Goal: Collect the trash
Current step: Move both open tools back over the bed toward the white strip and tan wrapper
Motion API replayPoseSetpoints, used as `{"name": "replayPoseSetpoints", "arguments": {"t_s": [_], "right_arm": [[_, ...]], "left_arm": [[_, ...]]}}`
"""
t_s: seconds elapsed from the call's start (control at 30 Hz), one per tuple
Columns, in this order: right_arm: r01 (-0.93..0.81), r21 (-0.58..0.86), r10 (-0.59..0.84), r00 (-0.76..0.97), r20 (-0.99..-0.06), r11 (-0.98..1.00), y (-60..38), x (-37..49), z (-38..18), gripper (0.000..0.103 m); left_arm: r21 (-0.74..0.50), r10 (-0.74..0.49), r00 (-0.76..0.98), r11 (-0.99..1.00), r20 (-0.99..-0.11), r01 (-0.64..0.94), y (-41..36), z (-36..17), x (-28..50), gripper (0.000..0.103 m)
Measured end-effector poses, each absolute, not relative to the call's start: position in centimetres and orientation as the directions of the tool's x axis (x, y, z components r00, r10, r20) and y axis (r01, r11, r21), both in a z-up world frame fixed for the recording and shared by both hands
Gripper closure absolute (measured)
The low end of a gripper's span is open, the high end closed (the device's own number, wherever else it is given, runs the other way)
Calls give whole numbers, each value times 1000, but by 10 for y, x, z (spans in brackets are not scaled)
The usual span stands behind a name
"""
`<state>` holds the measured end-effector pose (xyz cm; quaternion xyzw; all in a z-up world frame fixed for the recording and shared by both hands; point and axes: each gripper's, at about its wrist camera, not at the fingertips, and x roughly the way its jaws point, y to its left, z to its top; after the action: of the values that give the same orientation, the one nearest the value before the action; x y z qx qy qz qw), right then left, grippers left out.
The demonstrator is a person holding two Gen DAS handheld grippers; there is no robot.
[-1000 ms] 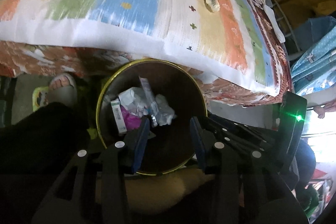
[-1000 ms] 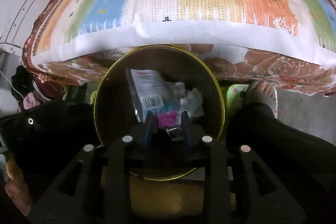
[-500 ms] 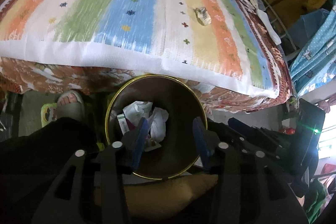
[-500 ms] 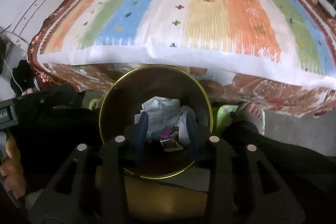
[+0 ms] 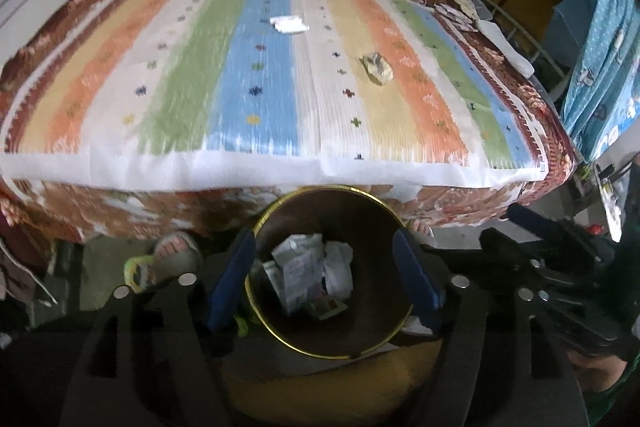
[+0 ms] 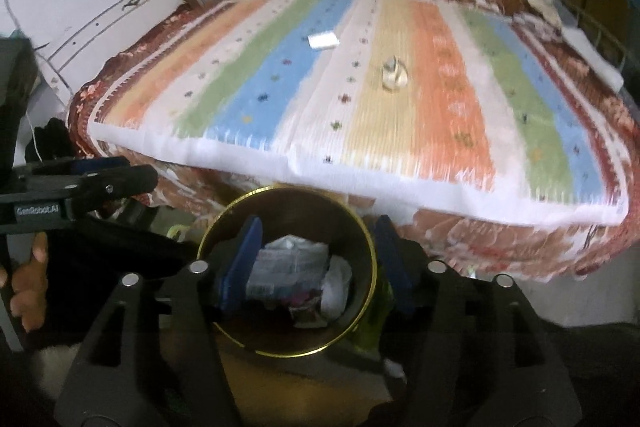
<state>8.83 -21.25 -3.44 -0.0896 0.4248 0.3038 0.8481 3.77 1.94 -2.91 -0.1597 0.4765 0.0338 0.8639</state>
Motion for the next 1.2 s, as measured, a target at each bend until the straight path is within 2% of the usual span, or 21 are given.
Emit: {"name": "replayPoseSetpoints", "arguments": {"t_s": [0.23, 0.5, 0.57, 0.73, 1.0, 1.2], "right_arm": [[-596, 96, 444, 471, -763, 797, -210, 101, -29, 38], [-622, 48, 445, 502, -742, 782, -196, 125, -14, 22], [-621, 28, 438, 519, -734, 783, -193, 138, -6, 20], [-617, -7, 417, 540, -731, 787, -186, 170, 6, 19], [-615, 2, 431, 550, -715, 789, -178, 202, 16, 11], [-606, -13, 419, 565, -711, 795, -166, 236, 13, 9]], "left_arm": [[-166, -50, 582, 975, -812, -147, 18, -11, 47, 20], [-94, 2, 605, 987, -796, -127, 28, 4, 82, 15], [-97, 8, 612, 986, -791, -138, 35, 7, 95, 12], [-57, 53, 629, 987, -776, -153, 46, 15, 124, 12], [-32, 69, 644, 989, -762, -144, 61, 15, 158, 12], [-22, 72, 679, 992, -730, -128, 70, 11, 190, 7]]}}
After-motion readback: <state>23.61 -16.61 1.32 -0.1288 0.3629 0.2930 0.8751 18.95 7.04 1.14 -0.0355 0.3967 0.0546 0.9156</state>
